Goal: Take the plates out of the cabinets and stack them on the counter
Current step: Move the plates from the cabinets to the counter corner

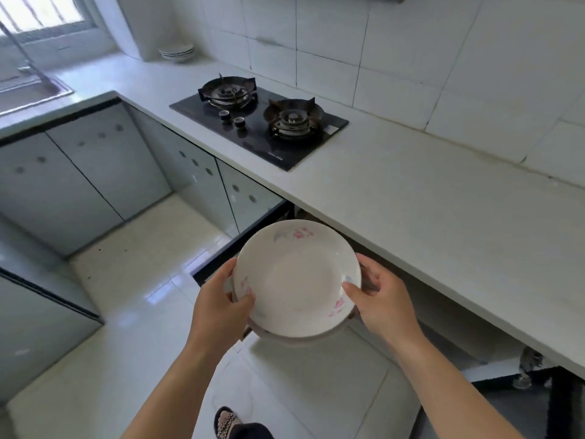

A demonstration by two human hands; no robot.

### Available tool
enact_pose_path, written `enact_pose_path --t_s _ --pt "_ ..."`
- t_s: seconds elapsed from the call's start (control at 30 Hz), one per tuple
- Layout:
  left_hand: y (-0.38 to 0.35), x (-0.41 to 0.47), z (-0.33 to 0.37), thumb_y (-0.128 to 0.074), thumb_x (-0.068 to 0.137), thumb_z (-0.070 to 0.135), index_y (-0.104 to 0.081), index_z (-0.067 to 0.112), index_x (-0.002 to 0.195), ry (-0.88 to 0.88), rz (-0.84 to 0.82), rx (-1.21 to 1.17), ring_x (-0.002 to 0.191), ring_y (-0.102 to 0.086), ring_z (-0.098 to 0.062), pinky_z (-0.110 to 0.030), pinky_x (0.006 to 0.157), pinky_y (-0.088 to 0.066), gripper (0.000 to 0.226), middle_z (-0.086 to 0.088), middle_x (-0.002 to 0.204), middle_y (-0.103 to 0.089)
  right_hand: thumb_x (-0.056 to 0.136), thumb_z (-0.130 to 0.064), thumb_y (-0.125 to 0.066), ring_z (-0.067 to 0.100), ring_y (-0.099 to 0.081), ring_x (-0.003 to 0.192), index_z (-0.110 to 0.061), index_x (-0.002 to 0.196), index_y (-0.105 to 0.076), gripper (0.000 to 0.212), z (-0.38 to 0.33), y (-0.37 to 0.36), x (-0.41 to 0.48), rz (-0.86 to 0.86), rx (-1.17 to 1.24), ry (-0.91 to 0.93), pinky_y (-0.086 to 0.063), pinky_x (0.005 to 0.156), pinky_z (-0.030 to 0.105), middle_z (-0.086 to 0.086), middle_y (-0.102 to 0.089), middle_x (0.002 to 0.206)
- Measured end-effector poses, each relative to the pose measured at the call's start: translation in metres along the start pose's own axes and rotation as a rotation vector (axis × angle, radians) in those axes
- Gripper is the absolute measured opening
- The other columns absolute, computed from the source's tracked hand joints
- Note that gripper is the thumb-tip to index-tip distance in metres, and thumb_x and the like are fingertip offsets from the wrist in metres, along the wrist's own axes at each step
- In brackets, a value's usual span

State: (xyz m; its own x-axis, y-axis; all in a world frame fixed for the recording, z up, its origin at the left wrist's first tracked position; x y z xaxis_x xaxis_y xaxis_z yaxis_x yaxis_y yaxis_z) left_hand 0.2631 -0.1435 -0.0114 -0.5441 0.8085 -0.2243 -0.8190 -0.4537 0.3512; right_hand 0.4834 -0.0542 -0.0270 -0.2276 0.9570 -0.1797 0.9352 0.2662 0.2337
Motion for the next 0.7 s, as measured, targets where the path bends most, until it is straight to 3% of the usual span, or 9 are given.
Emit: enact_pose_path --t_s 0.13,0.23,0.4,0.5,0.63,0.7 --pt "0.055 0.025 -0.015 -0.056 0.081 -0.002 -0.055 0.032 0.123 0.033 0.063 -0.030 0.089 -0.066 -0.020 -0.023 0.064 -0.047 0.054 0.017 0.104 -0.063 0.083 -0.008 -0.066 0.004 -0.060 0.109 -0.027 0.127 -0.056 0.049 -0.026 -0.062 0.021 -0.064 -0.009 0.018 -0.053 0.093 0.035 -0.013 -0.064 0.121" --pt "0.105 0.048 -0.026 -0.057 0.081 0.001 -0.049 0.029 0.132 0.044 0.111 -0.030 0.083 -0.068 -0.014 -0.019 0.060 -0.046 0.059 0.012 0.117 -0.063 0.083 -0.005 -0.065 0.000 -0.063 0.103 -0.026 0.127 -0.056 0.049 -0.046 -0.119 0.036 -0.100 0.013 0.036 -0.054 0.090 0.028 -0.013 -0.065 0.118" --pt "0.199 0.085 -0.040 -0.056 0.080 -0.001 -0.054 0.029 0.125 0.024 0.195 -0.010 0.075 -0.068 -0.020 -0.018 0.056 -0.048 0.054 0.018 0.106 -0.063 0.083 -0.007 -0.066 0.005 -0.063 0.104 -0.026 0.127 -0.057 0.048 -0.078 -0.223 0.058 -0.196 0.006 0.049 -0.054 0.089 0.029 -0.011 -0.067 0.114" --pt "0.253 0.105 -0.051 -0.058 0.081 0.000 -0.049 0.026 0.131 0.033 0.272 0.009 0.076 -0.067 -0.013 -0.018 0.060 -0.049 0.057 0.016 0.115 -0.059 0.084 -0.006 -0.065 0.002 -0.064 0.095 -0.025 0.126 -0.057 0.047 -0.099 -0.284 0.072 -0.251 0.024 0.064 -0.055 0.073 0.017 -0.011 -0.066 0.112" --pt "0.317 0.130 -0.064 -0.060 0.080 0.000 -0.049 0.022 0.133 0.054 0.357 0.016 0.073 -0.063 -0.005 -0.023 0.070 -0.048 0.058 0.007 0.117 -0.062 0.084 -0.005 -0.065 0.002 -0.069 0.080 -0.027 0.123 -0.058 0.045 -0.124 -0.359 0.090 -0.322 0.057 0.039 -0.057 0.066 0.020 -0.015 -0.064 0.110" --pt "0.346 0.144 -0.068 -0.060 0.080 0.001 -0.052 0.024 0.130 0.051 0.391 0.026 0.065 -0.056 0.000 -0.022 0.067 -0.046 0.055 0.005 0.108 -0.065 0.084 -0.005 -0.065 -0.004 -0.068 0.077 -0.026 0.123 -0.058 0.045 -0.134 -0.392 0.102 -0.353 0.068 0.030 -0.057 0.062 0.019 -0.016 -0.063 0.111"
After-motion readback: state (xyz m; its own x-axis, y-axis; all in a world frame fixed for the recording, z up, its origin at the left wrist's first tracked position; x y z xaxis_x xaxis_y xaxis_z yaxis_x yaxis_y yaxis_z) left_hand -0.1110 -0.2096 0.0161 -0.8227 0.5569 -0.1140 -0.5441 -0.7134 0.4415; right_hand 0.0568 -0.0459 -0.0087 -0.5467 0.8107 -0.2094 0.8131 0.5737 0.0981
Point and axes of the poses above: each hand's wrist, its own x-axis towards the middle knuckle, its own y-axis out of the back of the hand, z = x × y, the point moved 3 cm from there along x, towards the middle knuckle
